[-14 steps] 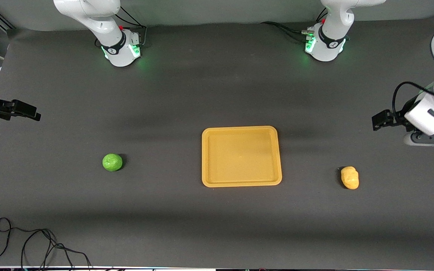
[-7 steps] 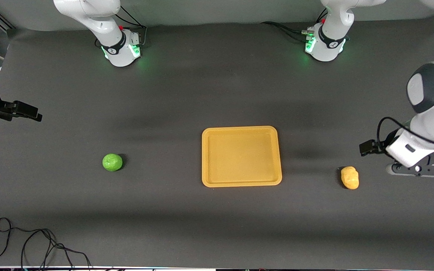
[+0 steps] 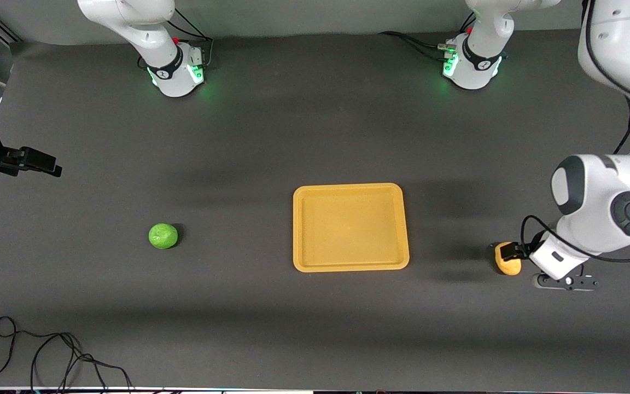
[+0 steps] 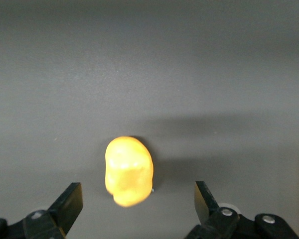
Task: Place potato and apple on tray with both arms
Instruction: 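Move the left gripper down over the yellow potato, then close the left gripper around the yellow potato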
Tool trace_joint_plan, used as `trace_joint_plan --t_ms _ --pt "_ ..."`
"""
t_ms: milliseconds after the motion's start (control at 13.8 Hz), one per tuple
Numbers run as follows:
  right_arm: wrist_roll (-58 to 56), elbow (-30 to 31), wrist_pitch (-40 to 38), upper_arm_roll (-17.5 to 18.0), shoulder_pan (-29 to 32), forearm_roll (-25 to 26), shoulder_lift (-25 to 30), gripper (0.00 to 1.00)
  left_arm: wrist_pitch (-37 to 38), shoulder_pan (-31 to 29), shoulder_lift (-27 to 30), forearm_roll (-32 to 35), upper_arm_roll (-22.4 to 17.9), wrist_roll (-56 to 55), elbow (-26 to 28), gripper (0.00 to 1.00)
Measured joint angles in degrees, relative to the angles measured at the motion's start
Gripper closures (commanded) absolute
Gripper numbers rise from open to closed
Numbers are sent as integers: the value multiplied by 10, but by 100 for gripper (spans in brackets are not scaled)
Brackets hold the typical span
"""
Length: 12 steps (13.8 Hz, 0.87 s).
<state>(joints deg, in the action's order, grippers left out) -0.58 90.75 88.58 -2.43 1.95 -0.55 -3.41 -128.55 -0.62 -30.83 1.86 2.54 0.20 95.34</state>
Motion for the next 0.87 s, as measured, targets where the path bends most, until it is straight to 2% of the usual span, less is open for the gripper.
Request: trace_joint_plan --t_ms 289,650,722,867 --pt "0 0 0 2 -5 0 0 0 -47 -8 -52 0 -2 0 -2 0" --pt "0 0 0 2 -6 0 -1 0 -50 -16 -83 -1 -2 -1 -7 1" --pt "0 0 0 2 -6 0 -1 0 -50 -17 -85 -1 -2 -1 -7 9" --pt "0 0 0 2 -6 0 -1 0 -50 -18 -86 -1 -2 -1 -7 32"
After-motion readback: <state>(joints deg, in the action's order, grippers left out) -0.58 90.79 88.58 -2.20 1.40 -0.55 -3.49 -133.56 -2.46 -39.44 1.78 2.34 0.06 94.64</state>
